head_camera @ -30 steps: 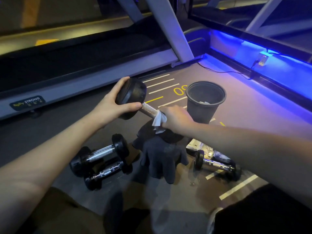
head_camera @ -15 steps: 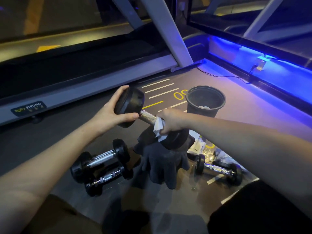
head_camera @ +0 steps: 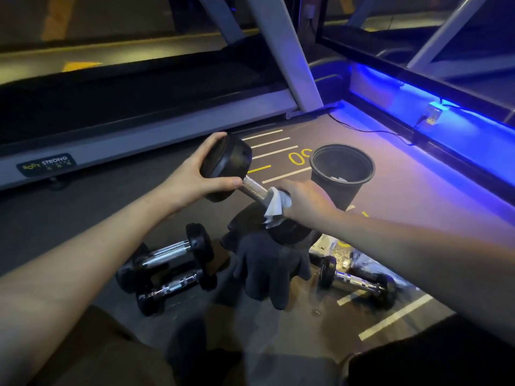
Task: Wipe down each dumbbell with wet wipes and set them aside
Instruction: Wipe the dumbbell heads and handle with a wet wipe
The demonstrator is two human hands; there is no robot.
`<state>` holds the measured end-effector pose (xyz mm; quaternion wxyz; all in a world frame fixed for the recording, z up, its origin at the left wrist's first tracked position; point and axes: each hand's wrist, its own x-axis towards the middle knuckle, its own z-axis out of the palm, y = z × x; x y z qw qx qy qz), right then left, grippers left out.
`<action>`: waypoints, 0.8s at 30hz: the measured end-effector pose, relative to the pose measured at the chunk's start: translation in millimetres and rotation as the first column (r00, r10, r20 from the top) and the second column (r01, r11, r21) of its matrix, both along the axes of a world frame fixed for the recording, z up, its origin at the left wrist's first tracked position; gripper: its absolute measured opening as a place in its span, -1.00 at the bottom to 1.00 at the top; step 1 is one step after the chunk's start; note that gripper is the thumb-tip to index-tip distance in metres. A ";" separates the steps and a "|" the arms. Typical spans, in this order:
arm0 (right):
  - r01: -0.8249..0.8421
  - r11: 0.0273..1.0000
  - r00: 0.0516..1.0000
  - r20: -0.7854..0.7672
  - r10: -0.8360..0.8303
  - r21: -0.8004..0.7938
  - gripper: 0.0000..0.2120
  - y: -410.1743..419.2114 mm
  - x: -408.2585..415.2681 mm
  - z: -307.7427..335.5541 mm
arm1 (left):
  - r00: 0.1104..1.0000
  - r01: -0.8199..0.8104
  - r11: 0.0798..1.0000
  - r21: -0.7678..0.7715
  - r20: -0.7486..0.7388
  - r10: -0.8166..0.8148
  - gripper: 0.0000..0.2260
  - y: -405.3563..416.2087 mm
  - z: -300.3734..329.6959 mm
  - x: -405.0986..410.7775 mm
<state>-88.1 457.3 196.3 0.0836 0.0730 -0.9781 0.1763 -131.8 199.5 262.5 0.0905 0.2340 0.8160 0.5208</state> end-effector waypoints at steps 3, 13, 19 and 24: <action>-0.023 0.999 0.998 -0.062 0.025 0.034 -0.66 7.1 5.0 5.3 | 1.000 -0.014 1.000 0.015 0.023 0.014 -0.15 -2.9 -2.1 -0.4; 0.041 0.994 0.998 -0.059 -0.035 0.097 -0.45 17.8 23.0 24.0 | 0.998 -0.014 0.998 0.066 0.064 0.010 -0.20 -3.1 -1.7 -2.2; 0.100 0.995 0.995 -0.018 -0.100 0.016 -0.54 24.8 26.9 27.3 | 0.998 -0.017 0.998 0.058 0.057 0.014 -0.19 -1.6 -1.3 -2.2; 0.084 0.996 0.996 -0.023 -0.085 -0.028 -0.67 25.0 27.7 26.7 | 0.997 -0.023 0.998 0.063 0.070 0.018 -0.18 -1.8 -0.9 -0.8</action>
